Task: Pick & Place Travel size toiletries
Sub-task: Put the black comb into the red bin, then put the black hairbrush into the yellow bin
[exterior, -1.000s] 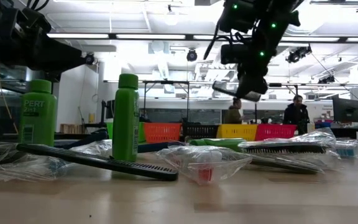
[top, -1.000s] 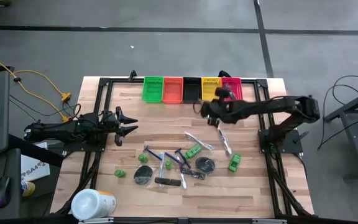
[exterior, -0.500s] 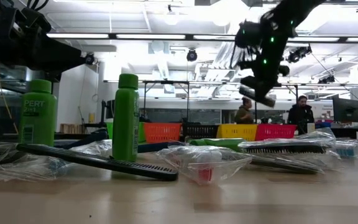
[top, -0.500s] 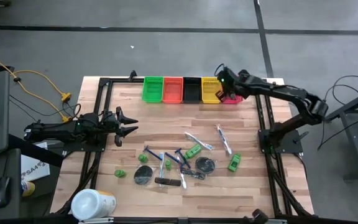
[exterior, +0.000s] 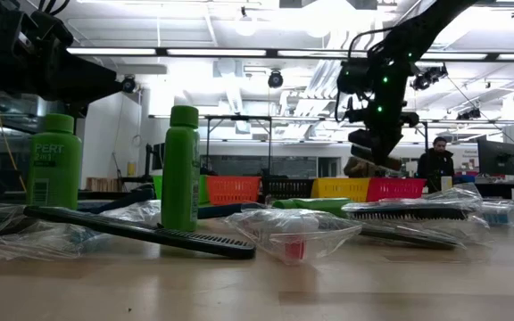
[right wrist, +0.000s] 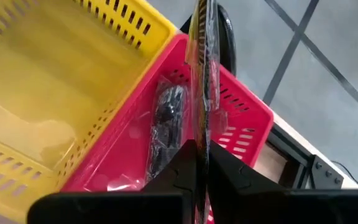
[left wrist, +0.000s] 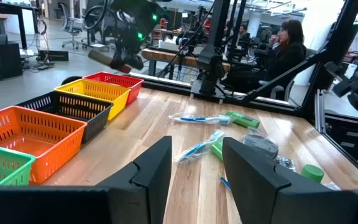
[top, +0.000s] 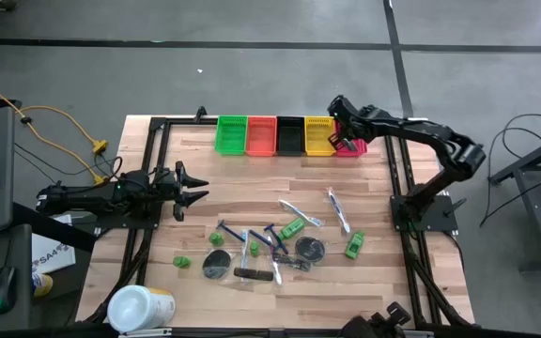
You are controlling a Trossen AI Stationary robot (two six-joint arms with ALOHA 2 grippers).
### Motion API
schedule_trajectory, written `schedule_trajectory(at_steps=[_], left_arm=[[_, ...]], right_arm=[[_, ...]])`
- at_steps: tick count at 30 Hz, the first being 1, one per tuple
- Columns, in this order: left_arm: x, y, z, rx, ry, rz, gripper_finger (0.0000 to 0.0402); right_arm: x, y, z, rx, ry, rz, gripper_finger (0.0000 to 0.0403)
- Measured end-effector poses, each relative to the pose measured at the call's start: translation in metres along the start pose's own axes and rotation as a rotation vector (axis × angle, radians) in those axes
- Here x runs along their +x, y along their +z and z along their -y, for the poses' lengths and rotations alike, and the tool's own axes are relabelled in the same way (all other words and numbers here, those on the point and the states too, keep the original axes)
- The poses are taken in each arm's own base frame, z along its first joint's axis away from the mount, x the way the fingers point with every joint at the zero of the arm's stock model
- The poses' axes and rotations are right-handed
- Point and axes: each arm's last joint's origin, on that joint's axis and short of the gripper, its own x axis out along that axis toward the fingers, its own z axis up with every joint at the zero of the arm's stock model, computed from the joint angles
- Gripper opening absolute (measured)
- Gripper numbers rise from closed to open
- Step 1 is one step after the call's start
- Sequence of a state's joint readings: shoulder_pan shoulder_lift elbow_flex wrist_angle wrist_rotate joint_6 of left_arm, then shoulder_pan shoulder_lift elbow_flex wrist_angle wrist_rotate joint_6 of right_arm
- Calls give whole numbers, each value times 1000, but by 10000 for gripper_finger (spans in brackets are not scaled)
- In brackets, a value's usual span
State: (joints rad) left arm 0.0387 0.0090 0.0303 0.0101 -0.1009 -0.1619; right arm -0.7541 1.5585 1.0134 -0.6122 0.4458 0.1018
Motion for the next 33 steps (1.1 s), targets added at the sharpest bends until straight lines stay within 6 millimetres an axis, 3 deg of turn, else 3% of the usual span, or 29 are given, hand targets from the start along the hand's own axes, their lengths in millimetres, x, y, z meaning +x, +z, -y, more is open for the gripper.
schedule_trajectory(at_steps=[5, 15, 27, 33], left_arm=[[0, 0, 0, 0, 0, 0, 143], [0, 0, 0, 0, 1, 0, 143], [0, 0, 0, 0, 0, 1, 143], [0, 0, 0, 0, 0, 1, 143]], right_arm=[[11, -6, -4, -27, -18, -79, 13], [11, -10, -3, -51, -36, -120, 18], [11, -10, -4, -47, -9, -123, 108], [11, -10, -5, -29, -3, -122, 123]])
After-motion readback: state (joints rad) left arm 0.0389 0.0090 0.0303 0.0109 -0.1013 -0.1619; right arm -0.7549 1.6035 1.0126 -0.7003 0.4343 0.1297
